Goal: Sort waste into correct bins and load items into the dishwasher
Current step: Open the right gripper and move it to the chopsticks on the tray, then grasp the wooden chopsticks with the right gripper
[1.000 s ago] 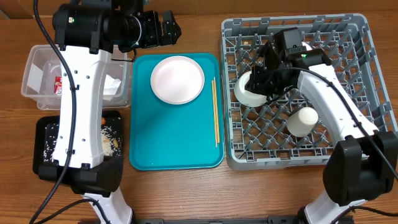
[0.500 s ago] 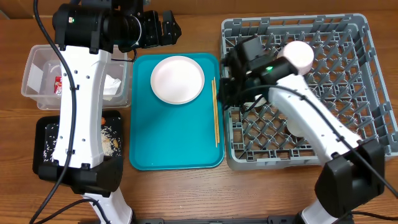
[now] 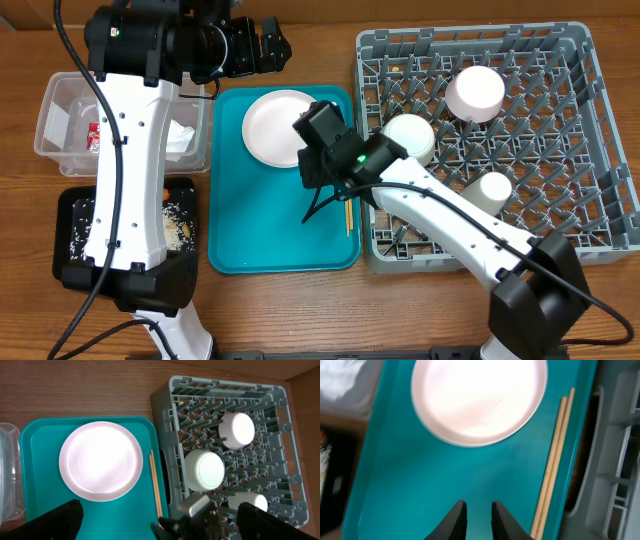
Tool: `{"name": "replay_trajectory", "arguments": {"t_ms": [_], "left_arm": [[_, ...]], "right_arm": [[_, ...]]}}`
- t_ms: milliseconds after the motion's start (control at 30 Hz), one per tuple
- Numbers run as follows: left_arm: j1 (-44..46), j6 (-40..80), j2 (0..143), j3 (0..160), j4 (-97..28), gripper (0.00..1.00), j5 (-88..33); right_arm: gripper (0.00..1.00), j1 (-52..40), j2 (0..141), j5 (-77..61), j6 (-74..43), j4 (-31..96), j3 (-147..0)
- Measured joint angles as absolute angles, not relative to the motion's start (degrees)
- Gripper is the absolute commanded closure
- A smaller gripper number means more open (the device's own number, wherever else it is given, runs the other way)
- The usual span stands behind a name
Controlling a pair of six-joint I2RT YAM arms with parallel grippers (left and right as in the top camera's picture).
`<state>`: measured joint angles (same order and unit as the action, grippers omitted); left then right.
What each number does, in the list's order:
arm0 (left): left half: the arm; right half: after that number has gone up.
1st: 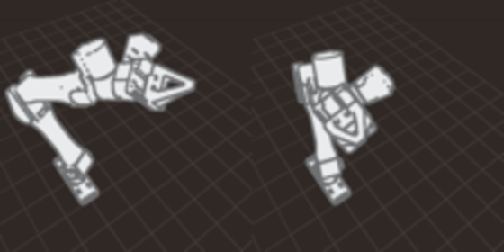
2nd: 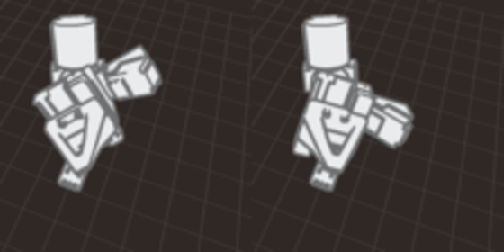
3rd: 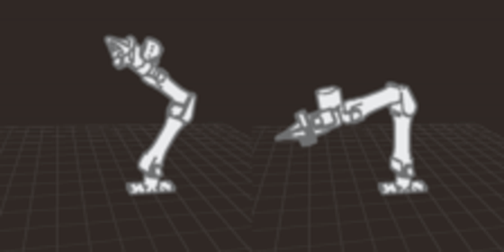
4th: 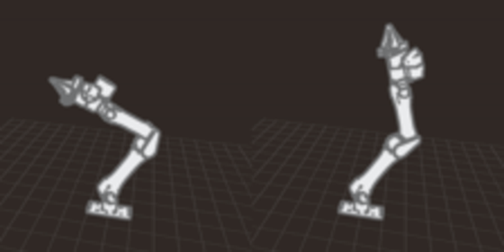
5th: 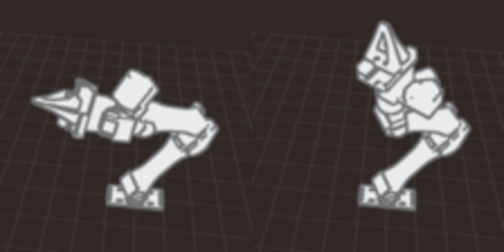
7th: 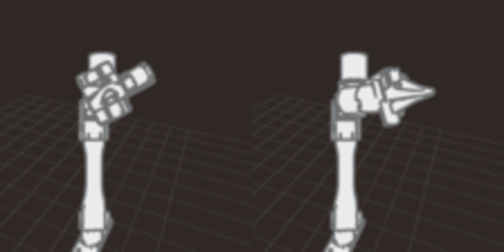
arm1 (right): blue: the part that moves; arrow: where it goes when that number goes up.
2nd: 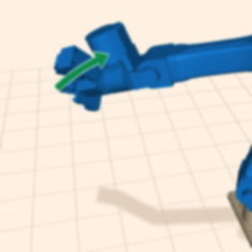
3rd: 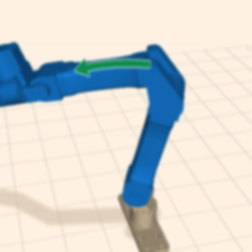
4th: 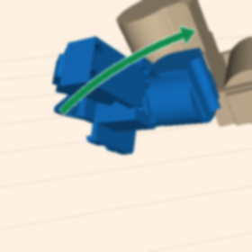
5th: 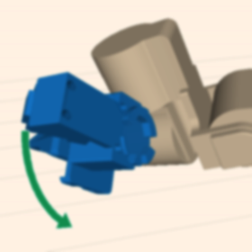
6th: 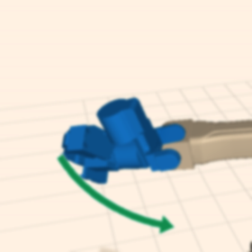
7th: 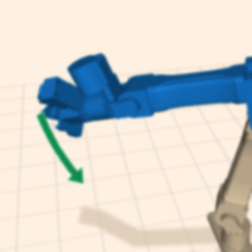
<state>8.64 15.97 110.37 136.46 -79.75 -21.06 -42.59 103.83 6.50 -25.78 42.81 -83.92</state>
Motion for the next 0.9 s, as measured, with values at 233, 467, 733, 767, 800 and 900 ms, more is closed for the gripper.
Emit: {"name": "replay_trajectory", "arguments": {"t_ms": [233, 467, 733, 767, 800, 900], "left_arm": [[8.6, 16.0, 110.4, 136.5, -79.7, 0.00, -21.1], [8.6, 15.9, 110.4, 136.5, -79.7, 0.00, -21.1], [8.6, 16.0, 110.4, 136.5, -79.7, 0.00, -21.1], [8.6, 15.9, 110.4, 136.5, -79.7, 0.00, -21.1], [8.6, 15.9, 110.4, 136.5, -79.7, 0.00, -21.0], [8.6, 16.0, 110.4, 136.5, -78.3, 0.00, -21.0]], "right_arm": [[0.65, -42.5, 107.9, 12.6, -27.7, 37.6, -80.9], [0.57, -42.5, 112.9, 17.2, -27.9, 36.9, -80.9], [0.56, -42.5, 115.2, 18.3, -29.0, 38.6, -80.8], [0.56, -42.5, 115.2, 18.3, -29.4, 39.3, -80.8], [0.56, -42.5, 115.2, 18.3, -29.9, 39.7, -80.7], [0.56, -42.5, 115.2, 18.4, -30.9, 39.4, -79.9]]}}
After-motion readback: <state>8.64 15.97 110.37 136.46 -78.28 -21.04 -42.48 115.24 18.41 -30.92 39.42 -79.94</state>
